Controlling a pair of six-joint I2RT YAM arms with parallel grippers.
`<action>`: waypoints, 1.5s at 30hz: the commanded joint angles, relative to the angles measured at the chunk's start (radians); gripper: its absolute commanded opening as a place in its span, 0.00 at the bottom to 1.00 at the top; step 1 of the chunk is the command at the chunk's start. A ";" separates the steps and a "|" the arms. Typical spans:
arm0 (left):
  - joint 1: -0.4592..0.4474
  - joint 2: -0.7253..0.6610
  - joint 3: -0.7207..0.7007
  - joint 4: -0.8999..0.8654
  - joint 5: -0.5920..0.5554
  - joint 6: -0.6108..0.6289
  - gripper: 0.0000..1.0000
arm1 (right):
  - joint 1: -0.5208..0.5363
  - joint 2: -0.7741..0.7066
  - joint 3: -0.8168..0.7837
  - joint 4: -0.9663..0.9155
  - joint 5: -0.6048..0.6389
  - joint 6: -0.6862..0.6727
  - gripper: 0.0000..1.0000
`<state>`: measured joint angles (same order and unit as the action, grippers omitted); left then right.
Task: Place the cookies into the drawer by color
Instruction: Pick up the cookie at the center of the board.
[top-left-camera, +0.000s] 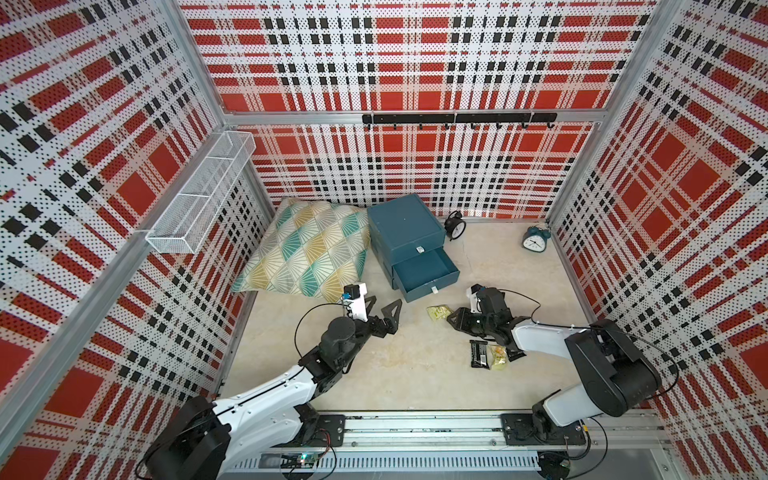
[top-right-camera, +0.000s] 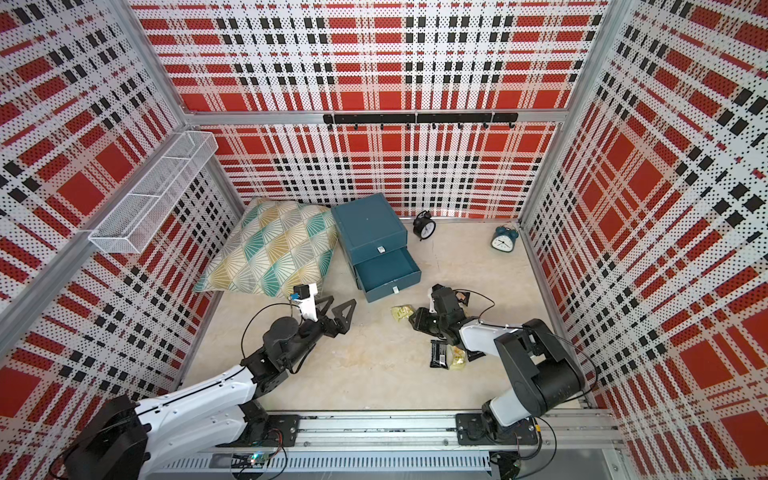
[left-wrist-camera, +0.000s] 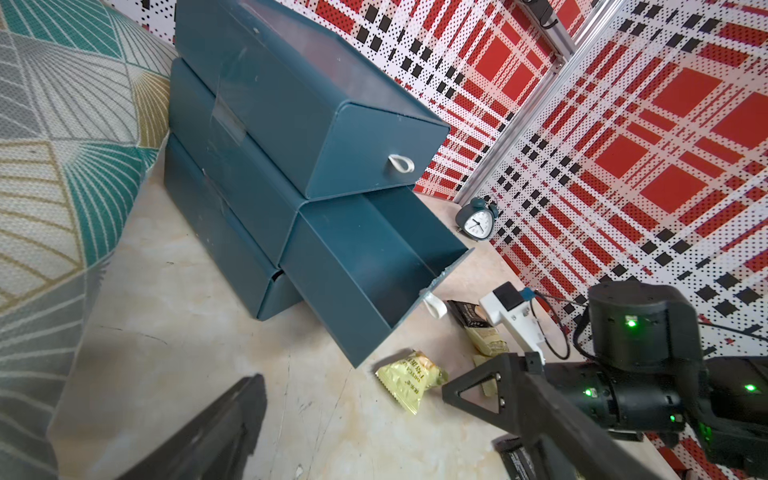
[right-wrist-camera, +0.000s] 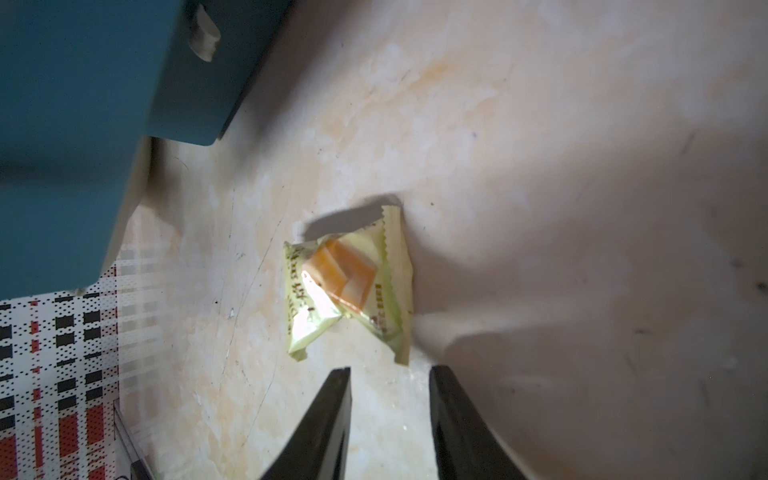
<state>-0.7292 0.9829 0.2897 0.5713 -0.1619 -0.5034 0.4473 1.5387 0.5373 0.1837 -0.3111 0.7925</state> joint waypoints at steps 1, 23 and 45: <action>-0.007 0.006 0.011 0.029 -0.004 0.025 0.99 | -0.009 0.033 0.016 0.062 -0.032 0.008 0.35; -0.010 -0.001 0.009 0.028 -0.014 0.028 0.99 | -0.036 0.053 0.043 0.054 -0.020 -0.029 0.06; -0.044 -0.228 -0.071 0.043 -0.075 0.059 0.99 | 0.056 -0.427 0.119 -0.284 0.011 -0.095 0.00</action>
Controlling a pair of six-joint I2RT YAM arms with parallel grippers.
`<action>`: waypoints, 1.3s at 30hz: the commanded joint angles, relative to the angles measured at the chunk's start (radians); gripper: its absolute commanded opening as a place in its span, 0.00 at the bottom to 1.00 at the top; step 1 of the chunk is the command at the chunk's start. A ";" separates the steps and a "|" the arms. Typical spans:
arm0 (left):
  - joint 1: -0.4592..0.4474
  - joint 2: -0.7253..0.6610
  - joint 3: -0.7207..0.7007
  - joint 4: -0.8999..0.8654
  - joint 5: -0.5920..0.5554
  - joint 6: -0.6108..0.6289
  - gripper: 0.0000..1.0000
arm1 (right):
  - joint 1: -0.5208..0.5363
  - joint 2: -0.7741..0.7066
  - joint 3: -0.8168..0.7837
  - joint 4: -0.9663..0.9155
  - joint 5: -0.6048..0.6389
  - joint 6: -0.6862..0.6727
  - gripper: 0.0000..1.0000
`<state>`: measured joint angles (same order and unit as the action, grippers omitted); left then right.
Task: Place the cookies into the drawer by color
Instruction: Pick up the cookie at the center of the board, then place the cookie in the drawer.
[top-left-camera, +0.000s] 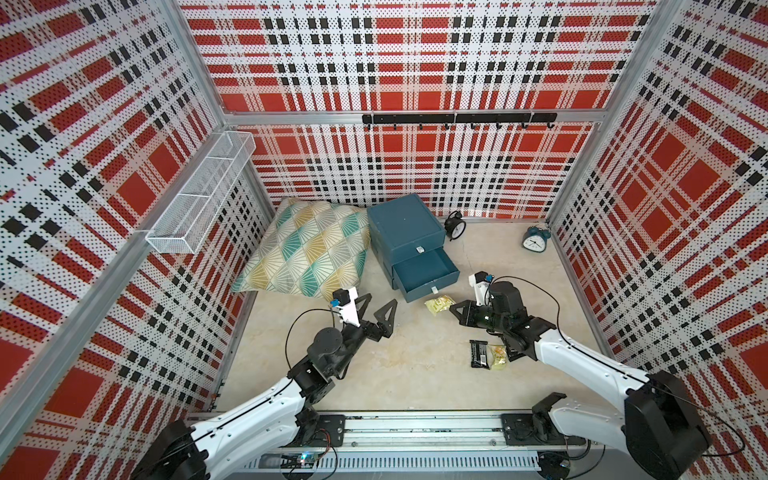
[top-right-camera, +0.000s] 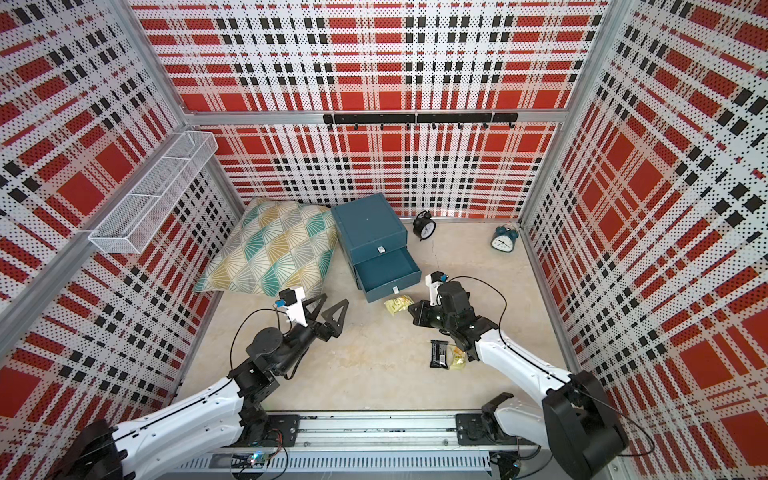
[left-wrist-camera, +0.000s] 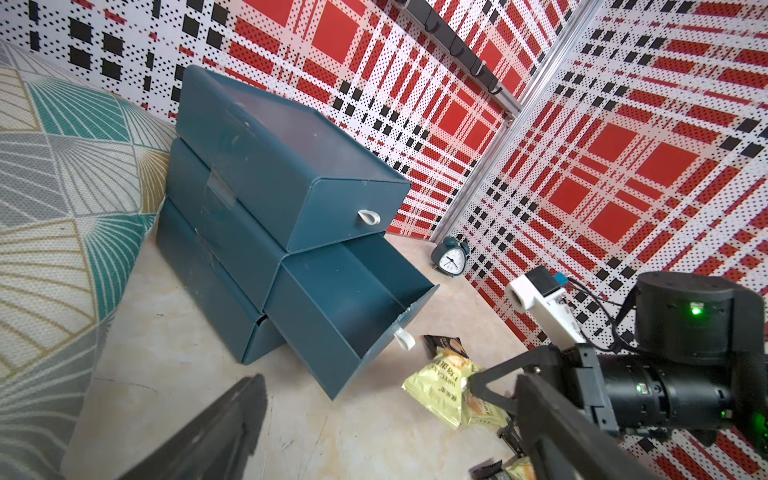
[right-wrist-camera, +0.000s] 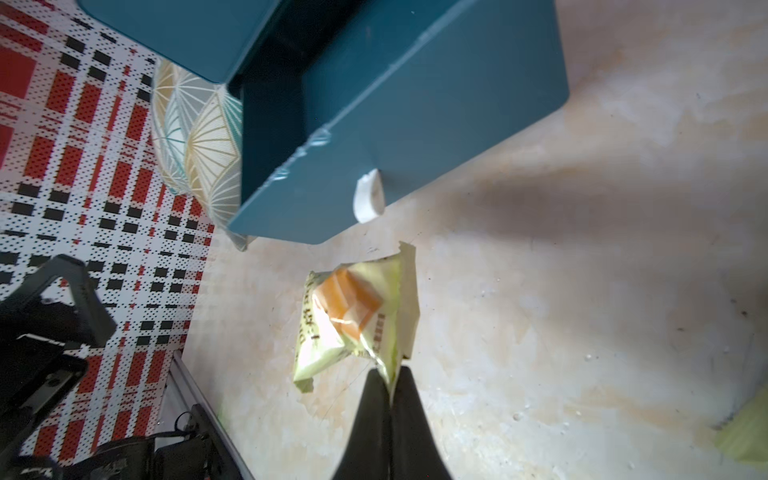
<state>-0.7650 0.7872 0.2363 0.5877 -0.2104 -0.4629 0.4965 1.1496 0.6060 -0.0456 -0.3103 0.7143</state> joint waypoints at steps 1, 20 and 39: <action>-0.008 -0.041 -0.021 0.026 -0.032 0.020 0.99 | 0.007 -0.044 0.063 -0.060 0.009 -0.014 0.00; 0.000 -0.069 -0.036 0.026 -0.069 0.018 0.99 | 0.064 0.290 0.430 -0.080 0.096 -0.040 0.00; -0.028 0.082 0.037 0.026 0.053 0.047 0.99 | 0.085 0.315 0.447 -0.114 0.153 -0.045 0.53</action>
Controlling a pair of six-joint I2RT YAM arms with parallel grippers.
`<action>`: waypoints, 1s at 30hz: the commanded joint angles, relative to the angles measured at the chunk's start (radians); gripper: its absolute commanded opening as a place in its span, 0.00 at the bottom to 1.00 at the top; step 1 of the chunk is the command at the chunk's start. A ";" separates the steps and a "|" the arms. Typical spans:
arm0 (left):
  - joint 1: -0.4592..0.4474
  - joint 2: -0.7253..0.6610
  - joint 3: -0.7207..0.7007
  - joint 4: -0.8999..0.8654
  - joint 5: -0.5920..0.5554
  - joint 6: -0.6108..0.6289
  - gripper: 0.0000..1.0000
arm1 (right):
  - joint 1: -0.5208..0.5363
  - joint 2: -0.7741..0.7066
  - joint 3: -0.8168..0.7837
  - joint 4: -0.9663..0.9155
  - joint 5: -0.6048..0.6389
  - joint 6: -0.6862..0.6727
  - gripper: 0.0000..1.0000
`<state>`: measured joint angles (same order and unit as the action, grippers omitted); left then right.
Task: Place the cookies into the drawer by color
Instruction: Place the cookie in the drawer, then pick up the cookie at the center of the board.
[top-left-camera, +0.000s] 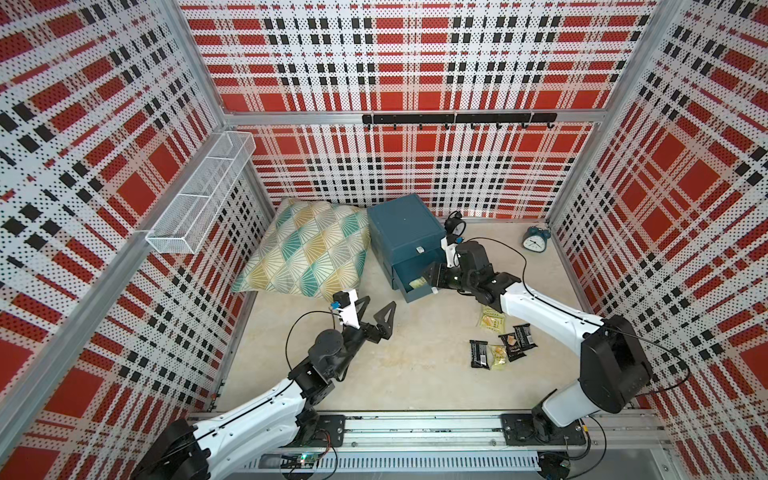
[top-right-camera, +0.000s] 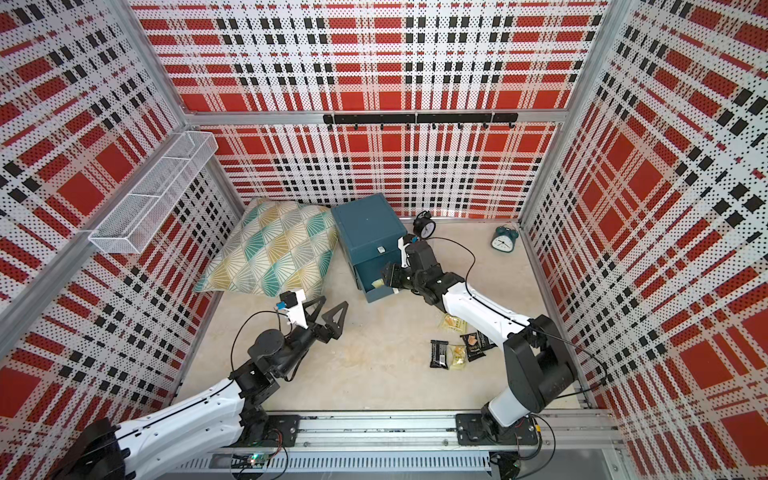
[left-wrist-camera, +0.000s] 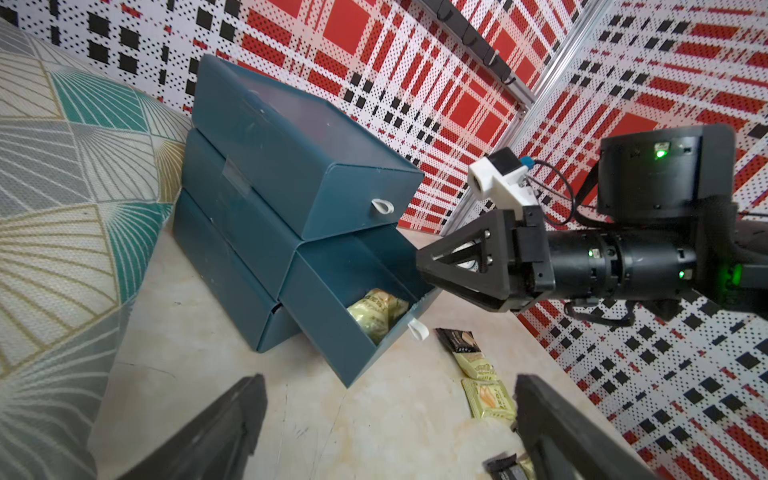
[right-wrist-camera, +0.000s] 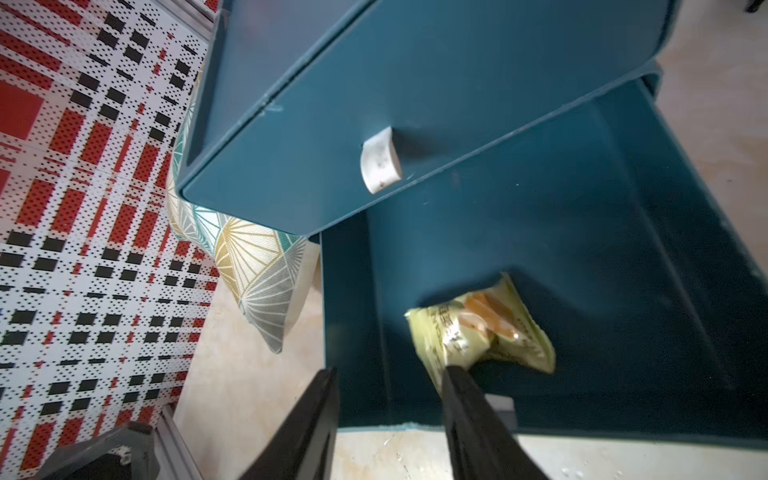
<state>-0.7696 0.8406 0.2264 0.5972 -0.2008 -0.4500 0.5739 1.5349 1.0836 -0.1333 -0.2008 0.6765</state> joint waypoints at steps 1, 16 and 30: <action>-0.044 0.047 0.059 0.015 0.039 0.049 0.99 | 0.008 -0.095 -0.050 -0.037 0.060 -0.008 0.56; -0.260 0.311 0.205 -0.005 0.022 0.162 0.99 | -0.004 -0.462 -0.347 -0.254 0.351 0.073 0.95; -0.257 0.401 0.249 -0.018 0.043 0.148 0.99 | -0.101 -0.530 -0.501 -0.295 0.345 0.123 0.99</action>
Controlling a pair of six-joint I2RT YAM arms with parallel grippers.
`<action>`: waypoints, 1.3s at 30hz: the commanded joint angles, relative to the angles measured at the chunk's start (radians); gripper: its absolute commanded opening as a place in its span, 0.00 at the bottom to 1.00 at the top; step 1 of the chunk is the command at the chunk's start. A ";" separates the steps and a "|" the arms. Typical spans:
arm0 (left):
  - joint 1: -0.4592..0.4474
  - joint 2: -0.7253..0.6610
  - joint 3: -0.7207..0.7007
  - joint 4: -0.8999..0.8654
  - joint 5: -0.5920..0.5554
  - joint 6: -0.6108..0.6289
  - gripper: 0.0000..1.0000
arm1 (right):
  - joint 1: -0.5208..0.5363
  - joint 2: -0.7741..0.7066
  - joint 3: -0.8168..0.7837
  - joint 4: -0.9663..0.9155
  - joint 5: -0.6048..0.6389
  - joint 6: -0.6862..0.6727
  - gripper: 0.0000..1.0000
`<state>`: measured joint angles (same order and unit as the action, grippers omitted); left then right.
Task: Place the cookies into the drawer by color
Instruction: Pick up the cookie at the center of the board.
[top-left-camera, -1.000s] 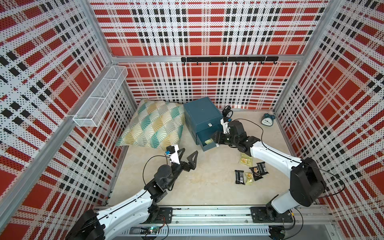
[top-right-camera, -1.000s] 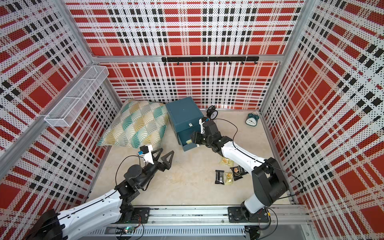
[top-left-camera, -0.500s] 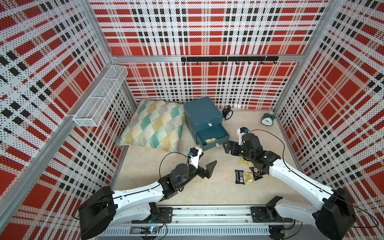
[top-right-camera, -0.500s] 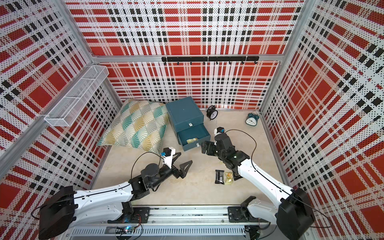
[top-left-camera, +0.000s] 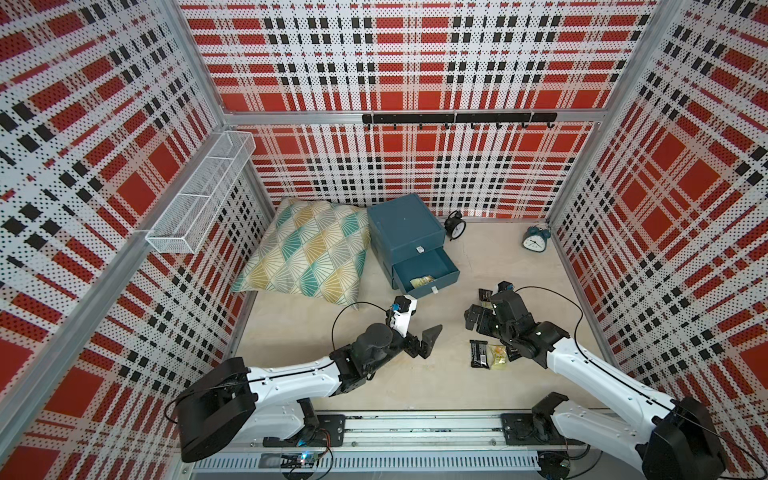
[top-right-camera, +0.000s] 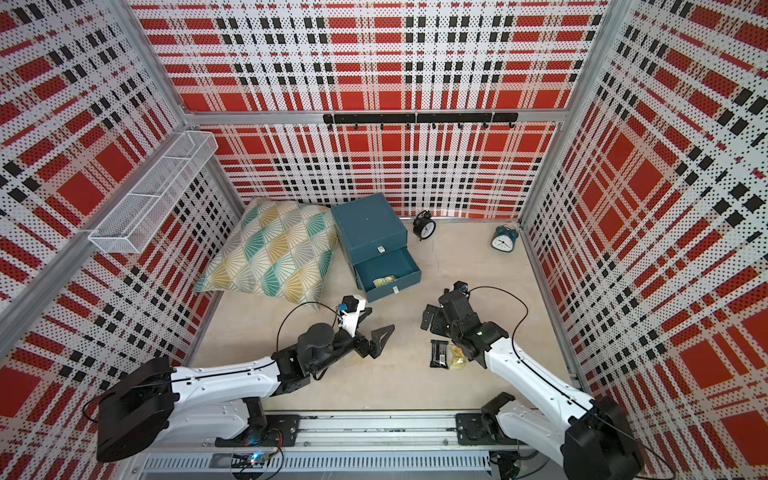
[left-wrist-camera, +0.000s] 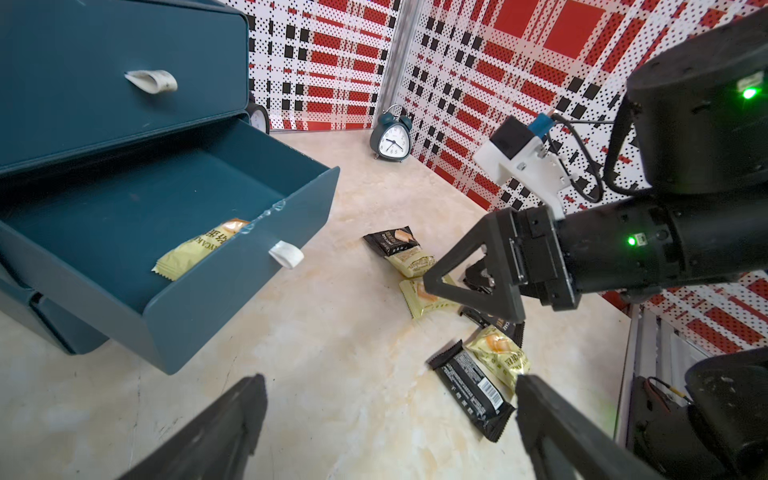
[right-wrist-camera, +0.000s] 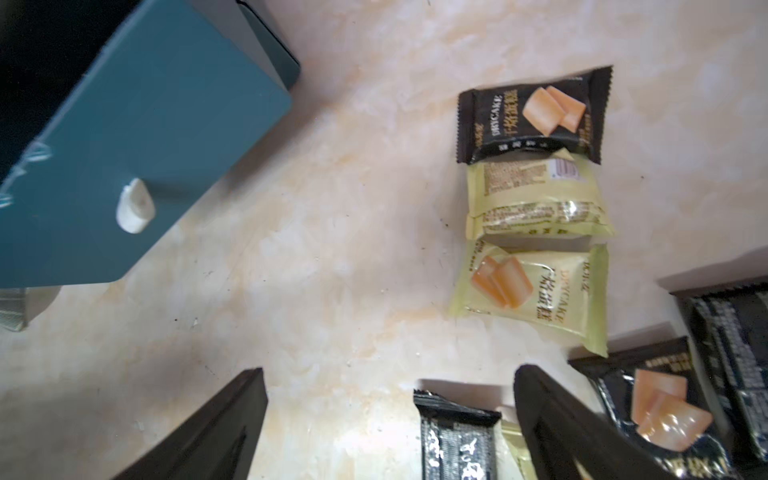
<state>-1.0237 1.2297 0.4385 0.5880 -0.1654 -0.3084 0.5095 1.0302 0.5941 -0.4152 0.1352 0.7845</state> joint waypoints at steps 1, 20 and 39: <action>-0.001 0.017 0.040 -0.010 0.009 0.004 0.99 | -0.055 -0.029 -0.016 -0.009 -0.001 0.012 0.97; 0.014 0.053 0.072 -0.050 0.006 -0.018 0.99 | -0.193 -0.041 -0.020 -0.060 -0.031 -0.007 0.79; 0.061 -0.017 0.032 -0.054 0.012 -0.042 0.99 | -0.399 0.136 -0.074 0.124 -0.205 -0.107 0.48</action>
<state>-0.9691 1.2213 0.4812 0.5365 -0.1619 -0.3447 0.1402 1.1416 0.5270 -0.3470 -0.0246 0.7166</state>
